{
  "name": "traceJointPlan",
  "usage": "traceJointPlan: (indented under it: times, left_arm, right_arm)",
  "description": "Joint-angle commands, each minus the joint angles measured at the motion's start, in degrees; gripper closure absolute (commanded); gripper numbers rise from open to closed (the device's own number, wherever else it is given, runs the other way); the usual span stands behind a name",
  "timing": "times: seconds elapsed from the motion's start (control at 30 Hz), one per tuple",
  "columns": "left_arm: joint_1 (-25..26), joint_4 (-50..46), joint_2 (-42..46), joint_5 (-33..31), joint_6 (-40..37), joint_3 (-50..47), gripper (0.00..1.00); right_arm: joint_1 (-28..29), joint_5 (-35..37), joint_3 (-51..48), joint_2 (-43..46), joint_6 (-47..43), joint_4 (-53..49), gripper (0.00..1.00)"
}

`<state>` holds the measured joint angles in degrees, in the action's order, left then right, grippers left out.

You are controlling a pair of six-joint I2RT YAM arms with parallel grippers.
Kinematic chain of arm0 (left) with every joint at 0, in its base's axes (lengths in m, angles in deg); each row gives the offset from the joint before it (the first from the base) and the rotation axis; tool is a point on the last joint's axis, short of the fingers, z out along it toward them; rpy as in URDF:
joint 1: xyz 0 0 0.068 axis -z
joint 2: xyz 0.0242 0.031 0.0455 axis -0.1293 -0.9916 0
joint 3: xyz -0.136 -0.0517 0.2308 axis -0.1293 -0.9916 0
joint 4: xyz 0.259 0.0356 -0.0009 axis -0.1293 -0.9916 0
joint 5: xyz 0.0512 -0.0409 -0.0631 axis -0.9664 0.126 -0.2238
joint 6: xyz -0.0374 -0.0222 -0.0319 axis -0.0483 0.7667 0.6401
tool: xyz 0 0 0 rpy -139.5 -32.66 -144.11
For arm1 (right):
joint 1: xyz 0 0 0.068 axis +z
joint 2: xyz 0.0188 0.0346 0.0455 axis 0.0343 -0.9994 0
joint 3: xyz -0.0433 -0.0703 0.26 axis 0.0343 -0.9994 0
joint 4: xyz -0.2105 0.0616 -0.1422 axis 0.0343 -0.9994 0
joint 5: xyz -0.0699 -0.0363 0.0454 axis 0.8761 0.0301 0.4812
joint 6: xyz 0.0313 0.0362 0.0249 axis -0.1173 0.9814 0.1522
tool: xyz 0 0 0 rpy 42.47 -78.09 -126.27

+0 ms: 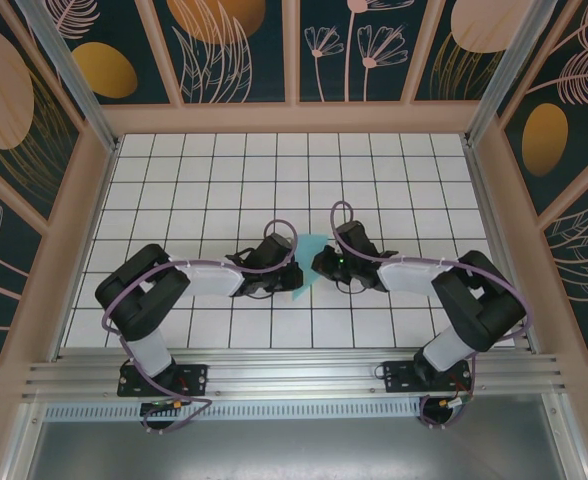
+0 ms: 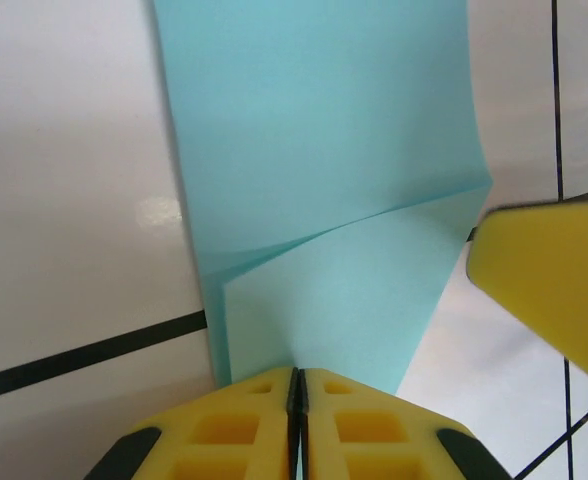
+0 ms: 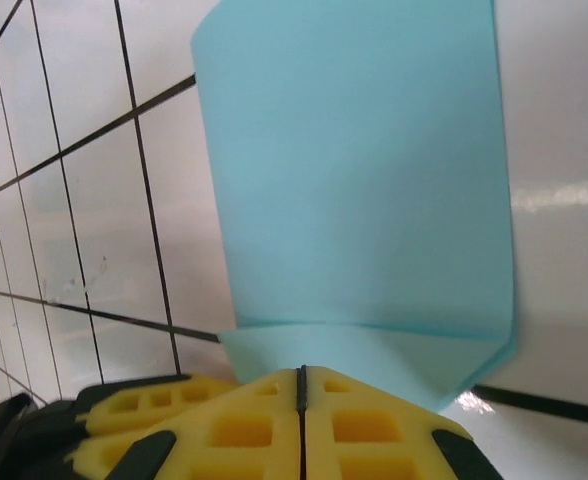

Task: Fold a paper plane with a square sheet of paper (pick it up from the middle)
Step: Third fold the triangle at the center of the table.

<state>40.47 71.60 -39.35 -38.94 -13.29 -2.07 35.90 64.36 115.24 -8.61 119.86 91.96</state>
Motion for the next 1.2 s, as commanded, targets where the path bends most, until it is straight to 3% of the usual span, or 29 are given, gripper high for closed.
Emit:
traceJointPlan:
  times: [0.0, 0.43, 0.87, 1.17]
  left_arm:
    - [-0.1, -0.6, -1.2, -0.8, -0.7, -1.1, 0.86]
    - [-0.1, -4.9, -1.9, -3.1, -3.9, -0.8, 0.87]
    - [-0.1, -4.7, -2.8, -2.9, -5.9, -3.0, 0.89]
    - [-0.1, -6.6, -3.2, -5.5, -6.7, -4.8, 0.91]
  right_arm:
    - [0.2, -2.6, -2.1, 1.5, -0.1, 0.9, 0.93]
    - [0.0, -4.4, -2.7, -0.8, 1.0, 6.9, 0.95]
    - [-1.8, -0.9, -2.7, -4.8, -0.3, 3.6, 0.94]
    - [-5.2, -3.4, -2.3, -5.1, -2.2, 4.1, 0.94]
